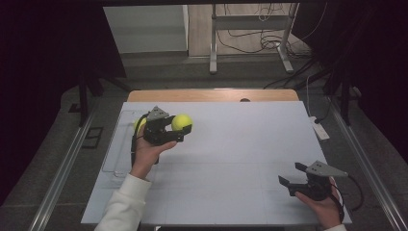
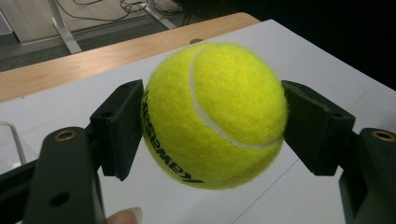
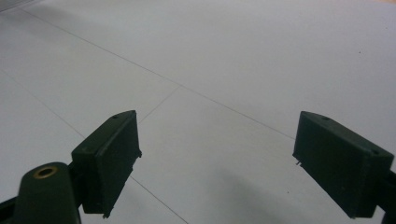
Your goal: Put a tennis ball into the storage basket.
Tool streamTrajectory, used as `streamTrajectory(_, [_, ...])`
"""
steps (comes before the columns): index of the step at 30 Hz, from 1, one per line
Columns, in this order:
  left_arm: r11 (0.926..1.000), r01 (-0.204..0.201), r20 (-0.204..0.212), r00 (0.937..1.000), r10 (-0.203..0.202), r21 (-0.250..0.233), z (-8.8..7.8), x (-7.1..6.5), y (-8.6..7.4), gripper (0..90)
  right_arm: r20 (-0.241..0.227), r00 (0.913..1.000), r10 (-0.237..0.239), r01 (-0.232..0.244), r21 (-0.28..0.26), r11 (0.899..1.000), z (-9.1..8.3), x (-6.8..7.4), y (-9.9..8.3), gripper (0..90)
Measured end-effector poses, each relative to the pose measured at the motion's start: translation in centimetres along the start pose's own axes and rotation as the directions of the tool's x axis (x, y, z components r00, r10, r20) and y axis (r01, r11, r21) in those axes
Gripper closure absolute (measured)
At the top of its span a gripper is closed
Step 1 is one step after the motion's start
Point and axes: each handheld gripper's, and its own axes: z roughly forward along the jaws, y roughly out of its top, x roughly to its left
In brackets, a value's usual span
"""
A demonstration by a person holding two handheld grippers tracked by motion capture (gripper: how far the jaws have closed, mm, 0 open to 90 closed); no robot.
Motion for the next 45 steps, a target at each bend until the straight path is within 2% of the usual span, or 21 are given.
streamTrajectory(18, [0.9996,0.024,-0.042,0.9988,-0.025,-0.016,-0.8,1.4,-0.1,27.0,-0.001,1.0000,0.000,0.000,0.000,1.000,0.0,0.0,0.0,14.8])
streamTrajectory(45, [0.9975,0.068,-0.101,0.9924,-0.069,-0.018,-1.7,3.6,-0.5,27.0,-0.003,1.0000,-0.003,0.003,0.001,1.000,0.0,0.0,0.0,14.8])
